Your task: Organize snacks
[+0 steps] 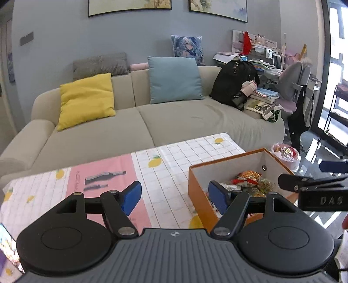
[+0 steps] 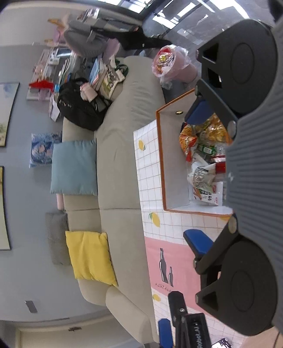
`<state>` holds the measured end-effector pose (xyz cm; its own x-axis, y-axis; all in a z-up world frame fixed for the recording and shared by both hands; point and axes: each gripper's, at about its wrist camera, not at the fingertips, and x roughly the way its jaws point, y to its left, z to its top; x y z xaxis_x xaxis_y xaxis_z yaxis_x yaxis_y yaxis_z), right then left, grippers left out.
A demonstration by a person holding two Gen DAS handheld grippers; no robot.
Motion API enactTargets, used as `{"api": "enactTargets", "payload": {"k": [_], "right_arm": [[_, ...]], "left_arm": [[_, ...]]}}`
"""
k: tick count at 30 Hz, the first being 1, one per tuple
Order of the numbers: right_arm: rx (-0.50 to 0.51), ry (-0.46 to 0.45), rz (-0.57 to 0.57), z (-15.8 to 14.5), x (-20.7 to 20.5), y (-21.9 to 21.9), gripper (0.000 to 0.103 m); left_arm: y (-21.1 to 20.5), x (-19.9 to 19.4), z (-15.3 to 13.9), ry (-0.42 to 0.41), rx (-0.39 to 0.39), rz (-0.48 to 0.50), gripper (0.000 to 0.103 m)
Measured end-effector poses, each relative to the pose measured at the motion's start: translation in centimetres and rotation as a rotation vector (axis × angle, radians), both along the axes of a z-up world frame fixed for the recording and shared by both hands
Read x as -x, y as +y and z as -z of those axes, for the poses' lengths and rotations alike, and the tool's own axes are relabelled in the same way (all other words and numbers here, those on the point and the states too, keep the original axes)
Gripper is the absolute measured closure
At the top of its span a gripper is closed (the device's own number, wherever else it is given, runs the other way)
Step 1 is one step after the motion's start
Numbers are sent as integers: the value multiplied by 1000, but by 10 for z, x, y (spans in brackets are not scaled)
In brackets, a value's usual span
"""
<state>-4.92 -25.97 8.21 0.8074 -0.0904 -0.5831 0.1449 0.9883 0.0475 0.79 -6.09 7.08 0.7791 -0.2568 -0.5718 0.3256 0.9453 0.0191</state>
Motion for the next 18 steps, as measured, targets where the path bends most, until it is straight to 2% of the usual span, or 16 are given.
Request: {"api": "enactTargets", "payload": {"k": [8, 13, 18], "right_arm": [[75, 46, 15, 35, 26, 16, 3], [47, 92, 14, 54, 29, 14, 3], [28, 139, 18, 68, 27, 12, 3]], "left_arm": [[9, 10, 31, 84, 12, -23, 20], [8, 15, 56, 128, -4, -57, 20], [4, 19, 69, 158, -32, -49, 20]]}}
